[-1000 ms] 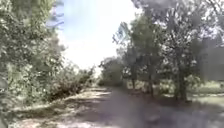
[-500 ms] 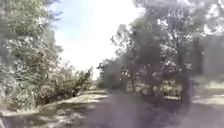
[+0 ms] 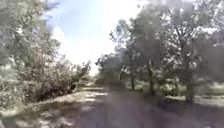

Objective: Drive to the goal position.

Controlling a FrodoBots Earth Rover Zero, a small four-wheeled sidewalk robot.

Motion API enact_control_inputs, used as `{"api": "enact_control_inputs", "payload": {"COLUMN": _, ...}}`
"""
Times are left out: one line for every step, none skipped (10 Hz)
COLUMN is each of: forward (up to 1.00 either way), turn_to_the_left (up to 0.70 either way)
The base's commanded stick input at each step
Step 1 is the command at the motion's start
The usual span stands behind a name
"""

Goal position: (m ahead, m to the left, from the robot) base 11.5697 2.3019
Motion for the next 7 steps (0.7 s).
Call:
{"api": "enact_control_inputs", "payload": {"forward": 0.70, "turn_to_the_left": 0.00}}
{"api": "enact_control_inputs", "payload": {"forward": 0.70, "turn_to_the_left": 0.00}}
{"api": "enact_control_inputs", "payload": {"forward": 0.70, "turn_to_the_left": 0.00}}
{"api": "enact_control_inputs", "payload": {"forward": 0.70, "turn_to_the_left": 0.00}}
{"api": "enact_control_inputs", "payload": {"forward": 0.70, "turn_to_the_left": 0.00}}
{"api": "enact_control_inputs", "payload": {"forward": 0.70, "turn_to_the_left": 0.00}}
{"api": "enact_control_inputs", "payload": {"forward": 0.70, "turn_to_the_left": 0.00}}
